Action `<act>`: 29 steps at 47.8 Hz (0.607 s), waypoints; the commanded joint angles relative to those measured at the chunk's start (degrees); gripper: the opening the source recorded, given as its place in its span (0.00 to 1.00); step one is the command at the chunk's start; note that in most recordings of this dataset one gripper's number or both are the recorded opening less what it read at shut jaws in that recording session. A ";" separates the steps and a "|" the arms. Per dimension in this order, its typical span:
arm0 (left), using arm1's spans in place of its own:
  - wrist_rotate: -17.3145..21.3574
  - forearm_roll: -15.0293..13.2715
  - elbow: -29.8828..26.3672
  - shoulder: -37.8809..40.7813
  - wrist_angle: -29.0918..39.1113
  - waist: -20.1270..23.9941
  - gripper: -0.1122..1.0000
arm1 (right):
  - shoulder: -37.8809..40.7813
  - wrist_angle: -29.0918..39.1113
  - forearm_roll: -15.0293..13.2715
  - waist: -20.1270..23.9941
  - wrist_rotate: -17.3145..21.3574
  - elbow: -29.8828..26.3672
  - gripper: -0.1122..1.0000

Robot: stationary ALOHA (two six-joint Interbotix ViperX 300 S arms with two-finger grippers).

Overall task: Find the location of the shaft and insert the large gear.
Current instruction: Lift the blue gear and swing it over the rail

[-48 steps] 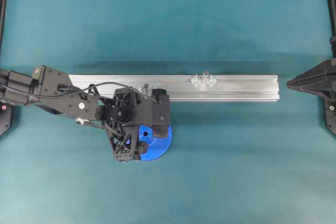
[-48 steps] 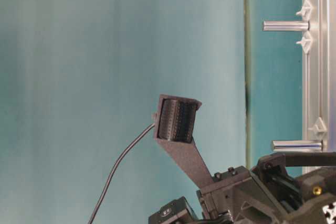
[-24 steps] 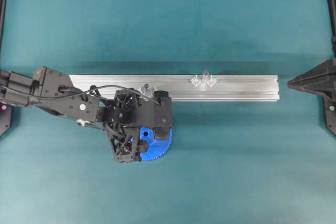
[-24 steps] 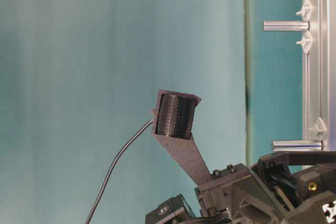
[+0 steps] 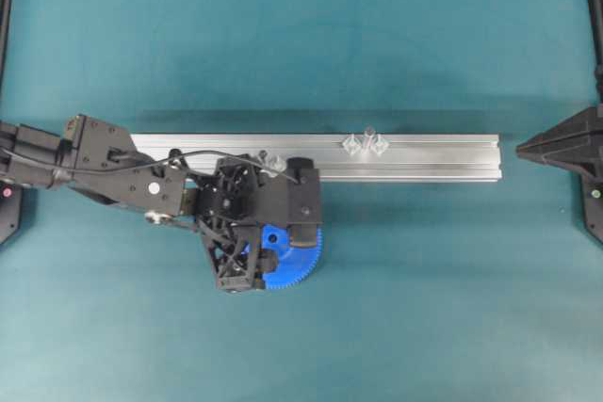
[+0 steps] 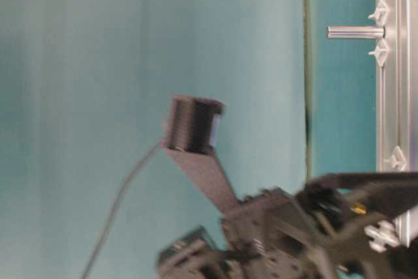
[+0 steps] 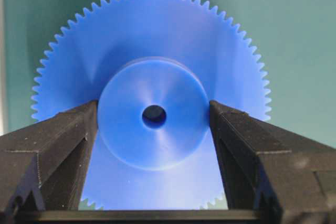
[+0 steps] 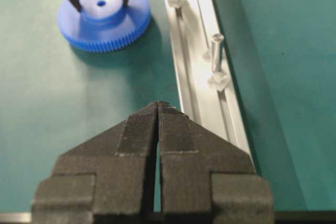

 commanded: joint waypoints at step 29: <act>13.27 0.26 -12.04 -5.01 3.16 4.92 0.74 | -0.26 -0.35 0.00 -0.18 0.44 -0.18 0.10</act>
